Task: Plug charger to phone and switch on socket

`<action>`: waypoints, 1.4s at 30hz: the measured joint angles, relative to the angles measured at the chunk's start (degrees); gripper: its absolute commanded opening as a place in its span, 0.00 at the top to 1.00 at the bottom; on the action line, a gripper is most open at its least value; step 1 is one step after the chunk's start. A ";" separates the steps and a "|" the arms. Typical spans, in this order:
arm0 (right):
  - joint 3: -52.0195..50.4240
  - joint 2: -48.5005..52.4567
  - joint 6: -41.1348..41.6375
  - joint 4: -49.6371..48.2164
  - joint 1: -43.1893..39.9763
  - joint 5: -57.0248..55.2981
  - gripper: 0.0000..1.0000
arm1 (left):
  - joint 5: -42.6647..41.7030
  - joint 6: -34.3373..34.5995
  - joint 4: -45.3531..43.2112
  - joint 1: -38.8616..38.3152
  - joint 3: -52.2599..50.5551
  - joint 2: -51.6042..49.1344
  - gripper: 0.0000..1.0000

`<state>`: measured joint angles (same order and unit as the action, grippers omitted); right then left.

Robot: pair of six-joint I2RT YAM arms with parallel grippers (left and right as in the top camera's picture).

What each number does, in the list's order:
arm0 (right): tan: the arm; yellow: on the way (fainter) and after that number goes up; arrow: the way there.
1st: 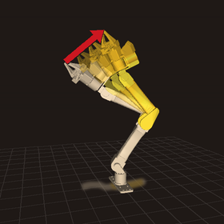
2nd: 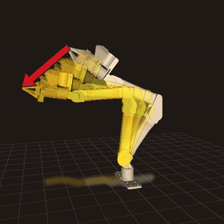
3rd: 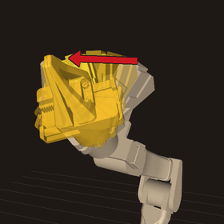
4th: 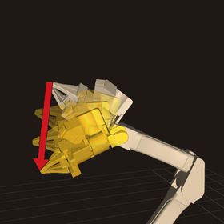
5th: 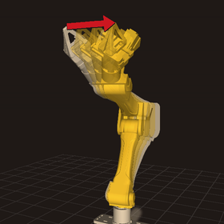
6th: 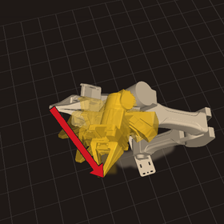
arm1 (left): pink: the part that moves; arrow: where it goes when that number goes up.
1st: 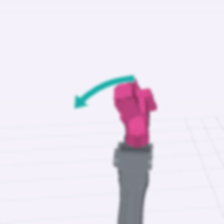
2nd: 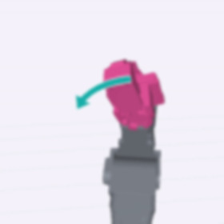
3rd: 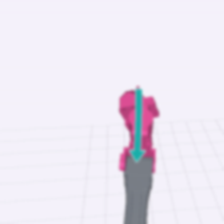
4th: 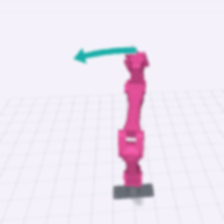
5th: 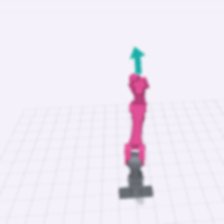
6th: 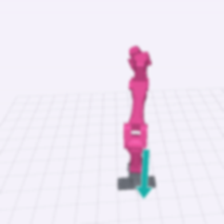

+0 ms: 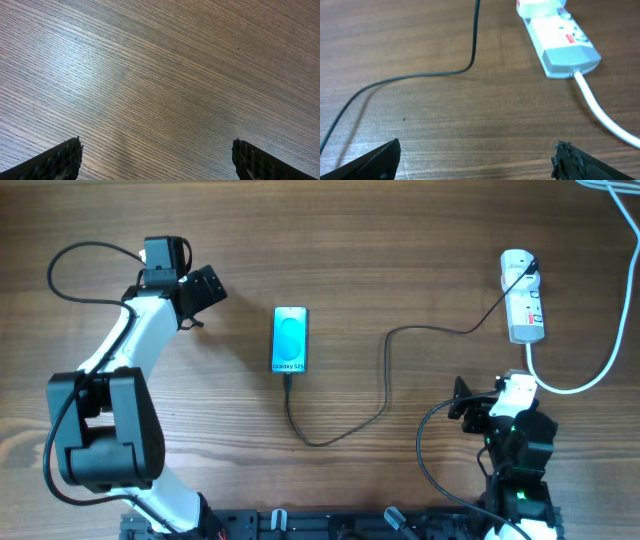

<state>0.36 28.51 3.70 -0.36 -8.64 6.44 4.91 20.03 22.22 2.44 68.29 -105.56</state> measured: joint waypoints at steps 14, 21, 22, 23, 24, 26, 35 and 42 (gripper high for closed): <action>0.00 -16.74 -0.74 0.17 0.26 -0.02 0.00 | 0.00 0.00 0.00 0.00 0.00 0.00 0.00; 0.00 -25.40 -6.01 0.37 5.11 -0.04 0.00 | 0.00 0.00 0.00 0.00 0.00 0.00 0.00; 0.00 -26.51 -6.45 0.33 5.20 -0.04 0.00 | 0.00 0.02 -0.02 0.00 0.00 0.00 0.00; 0.00 -27.04 -6.64 0.35 5.20 -0.07 0.00 | 0.00 0.00 -0.02 0.00 0.00 -0.02 0.00; 0.00 -27.34 -6.84 0.35 5.20 -0.07 0.00 | 0.00 0.02 0.00 0.00 0.00 0.00 0.00; 0.00 -27.41 -7.04 0.37 5.20 -0.07 0.00 | 0.00 0.02 0.00 0.00 0.00 0.00 0.00; 0.00 -27.41 -7.06 0.37 5.20 -0.07 0.00 | 0.00 0.02 0.00 0.00 0.00 0.00 0.00; 0.00 -27.41 -7.06 0.37 5.20 -0.09 0.00 | 0.00 0.02 0.00 0.00 0.00 0.00 0.00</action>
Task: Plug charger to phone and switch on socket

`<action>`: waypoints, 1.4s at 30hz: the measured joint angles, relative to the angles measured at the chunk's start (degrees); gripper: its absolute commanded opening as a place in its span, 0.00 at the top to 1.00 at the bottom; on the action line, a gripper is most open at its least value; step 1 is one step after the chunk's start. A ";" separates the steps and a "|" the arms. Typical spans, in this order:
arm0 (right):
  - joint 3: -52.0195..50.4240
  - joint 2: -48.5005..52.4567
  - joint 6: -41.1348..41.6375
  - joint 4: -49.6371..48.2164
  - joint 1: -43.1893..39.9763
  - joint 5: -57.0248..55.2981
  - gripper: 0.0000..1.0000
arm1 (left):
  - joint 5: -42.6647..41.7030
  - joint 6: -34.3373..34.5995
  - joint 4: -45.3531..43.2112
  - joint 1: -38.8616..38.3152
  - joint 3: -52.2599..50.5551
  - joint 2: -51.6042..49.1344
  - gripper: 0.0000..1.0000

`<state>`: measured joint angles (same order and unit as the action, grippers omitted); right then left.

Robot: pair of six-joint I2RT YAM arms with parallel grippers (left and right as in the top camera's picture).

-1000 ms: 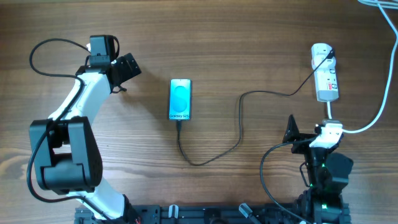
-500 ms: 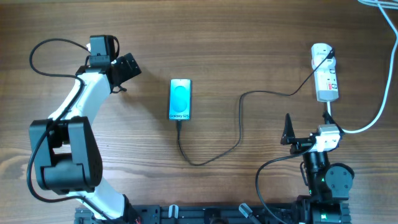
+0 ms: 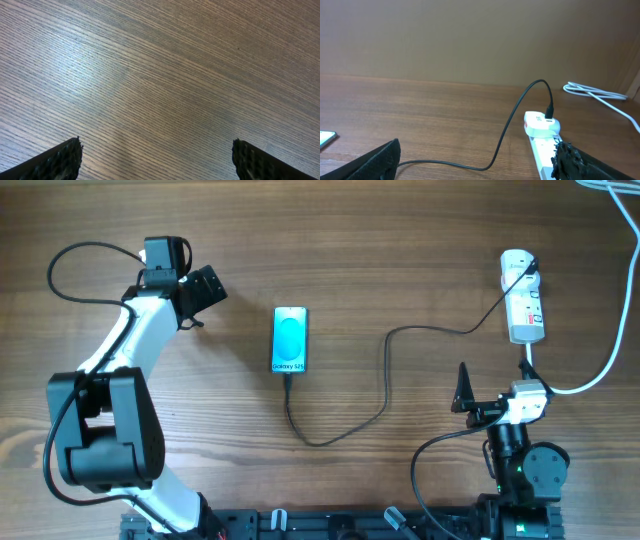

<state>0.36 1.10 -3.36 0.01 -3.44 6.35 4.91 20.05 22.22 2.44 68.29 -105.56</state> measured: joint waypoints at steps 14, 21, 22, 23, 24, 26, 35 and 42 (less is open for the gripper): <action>0.00 0.00 0.00 0.00 0.00 0.00 0.00 | 0.00 -0.02 0.00 0.00 0.00 -0.02 0.00; 0.00 0.00 0.00 0.00 0.00 0.00 0.00 | 0.00 -0.02 0.00 0.00 0.00 0.00 0.00; 0.00 0.00 0.00 0.00 0.00 0.00 0.00 | 0.00 0.00 0.00 0.00 0.00 0.00 0.00; 0.00 0.00 0.00 0.00 0.00 0.00 0.00 | 0.00 0.00 0.00 -0.02 0.00 0.02 0.00; 0.00 0.00 0.00 0.00 0.00 0.00 0.00 | 0.00 -0.02 0.00 -0.13 0.00 0.07 0.00; 0.00 0.00 0.00 0.00 0.00 0.00 0.00 | 0.00 0.00 -0.02 -0.44 0.00 0.20 0.00; 0.00 0.00 0.00 0.00 0.00 0.00 0.00 | 0.00 0.00 0.02 -9.31 0.00 4.28 0.00; 0.00 0.00 0.00 -0.02 0.00 0.00 0.00 | -0.02 -0.02 0.02 -16.50 0.00 17.09 0.00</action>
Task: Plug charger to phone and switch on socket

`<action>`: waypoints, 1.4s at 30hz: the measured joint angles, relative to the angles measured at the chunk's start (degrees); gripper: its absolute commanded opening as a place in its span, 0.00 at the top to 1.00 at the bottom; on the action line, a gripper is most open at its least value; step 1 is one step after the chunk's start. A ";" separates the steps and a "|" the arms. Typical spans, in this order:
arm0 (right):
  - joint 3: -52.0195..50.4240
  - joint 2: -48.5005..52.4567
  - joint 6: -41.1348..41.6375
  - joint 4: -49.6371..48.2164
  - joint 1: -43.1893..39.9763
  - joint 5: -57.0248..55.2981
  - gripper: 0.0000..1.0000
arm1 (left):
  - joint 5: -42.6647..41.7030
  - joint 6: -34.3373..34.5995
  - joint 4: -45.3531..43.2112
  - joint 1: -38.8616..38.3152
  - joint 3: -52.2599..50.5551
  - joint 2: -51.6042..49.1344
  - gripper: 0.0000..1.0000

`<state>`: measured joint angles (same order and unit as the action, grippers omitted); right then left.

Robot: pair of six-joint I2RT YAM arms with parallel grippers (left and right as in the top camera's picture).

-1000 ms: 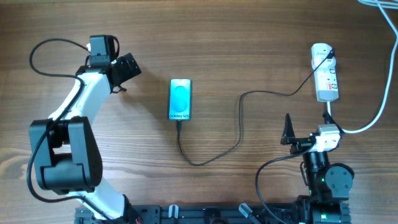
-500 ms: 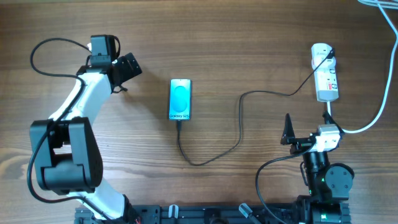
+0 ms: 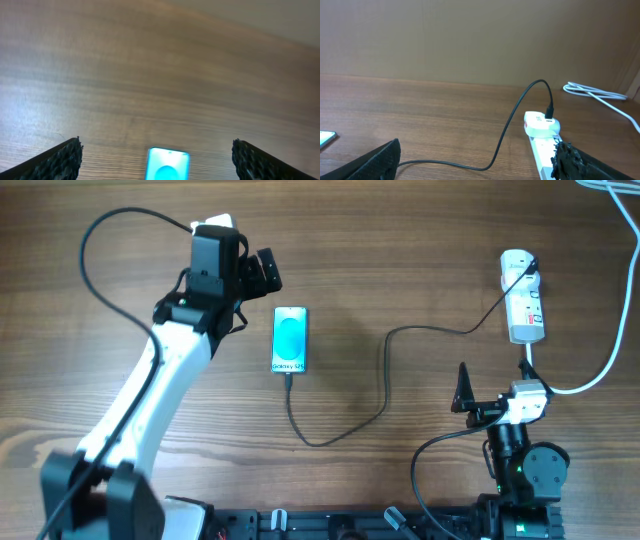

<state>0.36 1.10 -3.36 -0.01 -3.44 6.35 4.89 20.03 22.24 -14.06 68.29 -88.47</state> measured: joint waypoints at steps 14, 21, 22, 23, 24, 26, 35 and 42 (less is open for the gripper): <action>0.00 -0.02 0.00 0.00 0.00 -0.02 0.00 | 1.46 0.02 9.57 -0.37 0.07 17.05 0.00; 0.00 -0.07 0.00 0.02 0.00 -0.15 0.00 | 2.32 0.76 9.11 0.20 -6.12 20.09 0.00; 0.00 -0.07 0.00 0.02 0.00 -0.17 0.00 | 2.34 0.87 6.23 0.20 -9.16 20.17 0.00; 0.00 -0.07 0.00 0.00 0.00 -0.17 0.00 | 2.36 0.87 2.73 0.20 -12.52 20.24 0.00; 0.00 -0.09 0.00 0.00 0.00 -0.17 0.00 | 2.34 0.94 -1.62 0.20 -17.33 20.33 0.00; 0.00 -0.11 0.00 0.02 0.00 -0.17 0.00 | 2.16 1.11 -9.81 0.20 -23.69 20.85 0.00; 0.00 -0.13 0.00 0.00 0.00 -0.17 0.00 | -0.33 1.40 -31.71 3.06 -48.43 28.55 0.00; 0.00 -0.15 0.00 0.02 0.00 -0.17 0.00 | -0.92 3.45 -34.71 5.57 -57.88 35.01 0.00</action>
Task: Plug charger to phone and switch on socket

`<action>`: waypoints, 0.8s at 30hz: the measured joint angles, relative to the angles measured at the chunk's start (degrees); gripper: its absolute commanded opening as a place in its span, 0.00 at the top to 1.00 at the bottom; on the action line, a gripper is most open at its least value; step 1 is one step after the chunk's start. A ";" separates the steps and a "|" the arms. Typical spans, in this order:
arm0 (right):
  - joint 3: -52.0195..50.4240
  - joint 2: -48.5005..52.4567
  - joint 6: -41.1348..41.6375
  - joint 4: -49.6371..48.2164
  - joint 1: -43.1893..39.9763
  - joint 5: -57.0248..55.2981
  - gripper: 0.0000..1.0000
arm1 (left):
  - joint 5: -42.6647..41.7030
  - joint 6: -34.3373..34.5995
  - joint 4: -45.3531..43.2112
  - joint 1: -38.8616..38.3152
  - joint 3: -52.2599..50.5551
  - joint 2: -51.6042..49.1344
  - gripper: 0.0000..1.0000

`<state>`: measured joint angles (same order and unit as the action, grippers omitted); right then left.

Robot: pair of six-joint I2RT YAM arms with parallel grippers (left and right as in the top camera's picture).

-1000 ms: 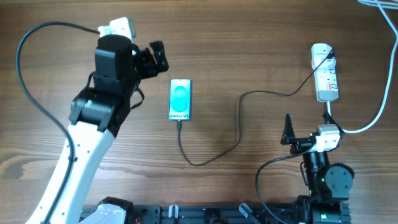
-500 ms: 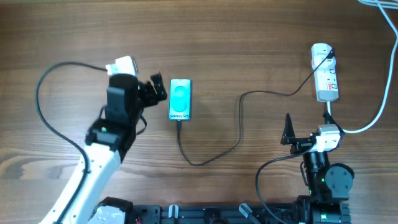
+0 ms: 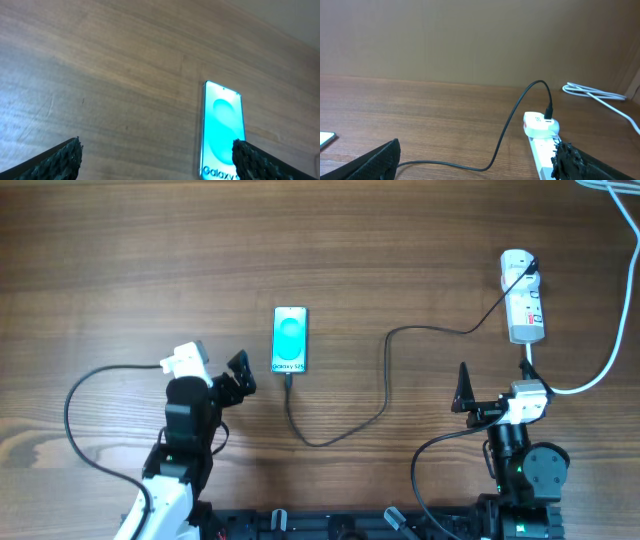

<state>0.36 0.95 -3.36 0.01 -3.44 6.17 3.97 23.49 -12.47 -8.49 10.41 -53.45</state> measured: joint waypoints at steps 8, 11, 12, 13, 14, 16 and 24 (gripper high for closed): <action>0.00 -0.02 0.00 0.00 0.00 0.00 0.00 | 0.04 0.26 0.74 0.00 -8.61 11.13 0.00; 0.00 -0.07 0.00 0.00 0.00 0.00 0.00 | 0.22 0.44 3.69 0.00 -9.68 14.21 0.00; 0.00 -0.07 0.00 0.00 0.00 0.00 0.00 | 0.52 0.44 4.87 0.00 -9.77 15.58 0.00; 0.00 -0.07 0.00 0.00 0.00 0.00 0.00 | 0.79 0.46 5.86 0.00 -9.81 16.94 0.00; 0.00 -0.07 0.00 0.00 0.00 0.00 0.00 | 1.03 0.46 7.28 0.00 -9.84 18.82 0.00; 0.00 -0.07 0.00 0.00 0.00 0.00 0.00 | 1.81 0.46 11.32 0.00 -9.84 23.04 0.00; 0.00 -0.07 0.00 0.00 0.00 0.00 0.00 | 2.27 -4.11 15.82 0.00 -9.92 49.81 0.00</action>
<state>0.36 0.89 -3.36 0.01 -3.44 6.17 6.24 19.38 3.36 -8.49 0.49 -3.64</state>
